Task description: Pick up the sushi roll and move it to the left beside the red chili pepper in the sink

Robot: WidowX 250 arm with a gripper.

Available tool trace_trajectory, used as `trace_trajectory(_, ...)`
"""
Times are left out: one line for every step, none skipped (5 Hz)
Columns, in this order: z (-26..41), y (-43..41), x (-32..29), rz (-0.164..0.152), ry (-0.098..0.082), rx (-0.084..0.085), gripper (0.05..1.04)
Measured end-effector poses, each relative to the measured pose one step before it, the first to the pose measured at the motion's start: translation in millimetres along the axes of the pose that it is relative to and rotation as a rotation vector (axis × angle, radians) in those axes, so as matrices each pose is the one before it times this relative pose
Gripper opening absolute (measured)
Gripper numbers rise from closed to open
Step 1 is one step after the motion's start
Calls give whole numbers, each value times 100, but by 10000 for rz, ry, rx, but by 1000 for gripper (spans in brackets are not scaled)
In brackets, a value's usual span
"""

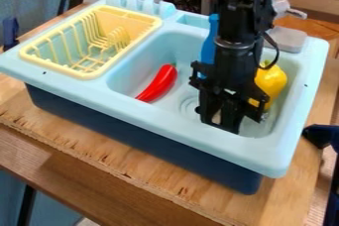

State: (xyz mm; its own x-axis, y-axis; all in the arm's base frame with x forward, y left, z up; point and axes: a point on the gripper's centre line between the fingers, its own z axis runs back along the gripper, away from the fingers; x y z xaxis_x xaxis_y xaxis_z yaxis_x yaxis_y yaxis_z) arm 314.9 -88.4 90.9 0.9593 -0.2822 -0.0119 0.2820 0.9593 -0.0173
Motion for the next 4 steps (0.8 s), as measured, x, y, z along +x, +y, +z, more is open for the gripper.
trace_trajectory(1797, 734, -353, 183, -287, 490, 338)
trace_trajectory(1916, 831, -743, 251, -120, 487, 338)
trace_trajectory(1362, 589, -345, 165, -276, 290, 338)
trace_trajectory(-334, 833, -292, 155, 121, 17, 338)
